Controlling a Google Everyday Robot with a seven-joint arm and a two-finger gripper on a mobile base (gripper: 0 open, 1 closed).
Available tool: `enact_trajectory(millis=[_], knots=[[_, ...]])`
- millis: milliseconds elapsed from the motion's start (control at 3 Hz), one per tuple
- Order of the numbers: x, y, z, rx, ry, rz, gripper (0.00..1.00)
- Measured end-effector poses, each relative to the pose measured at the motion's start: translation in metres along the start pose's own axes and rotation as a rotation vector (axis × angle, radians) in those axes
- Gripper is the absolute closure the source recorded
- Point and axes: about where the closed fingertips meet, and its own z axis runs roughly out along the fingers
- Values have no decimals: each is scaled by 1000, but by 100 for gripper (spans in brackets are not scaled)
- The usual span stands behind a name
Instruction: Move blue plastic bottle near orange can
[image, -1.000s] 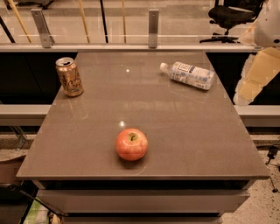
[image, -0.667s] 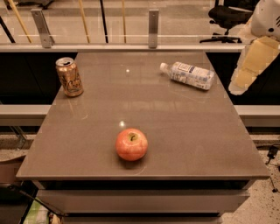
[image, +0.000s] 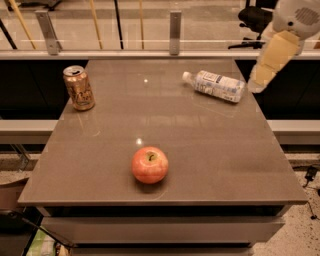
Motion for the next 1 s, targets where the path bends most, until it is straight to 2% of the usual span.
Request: enact_trajectory(millis=[1000], knots=[[-19, -42, 38, -3, 64, 25, 0]])
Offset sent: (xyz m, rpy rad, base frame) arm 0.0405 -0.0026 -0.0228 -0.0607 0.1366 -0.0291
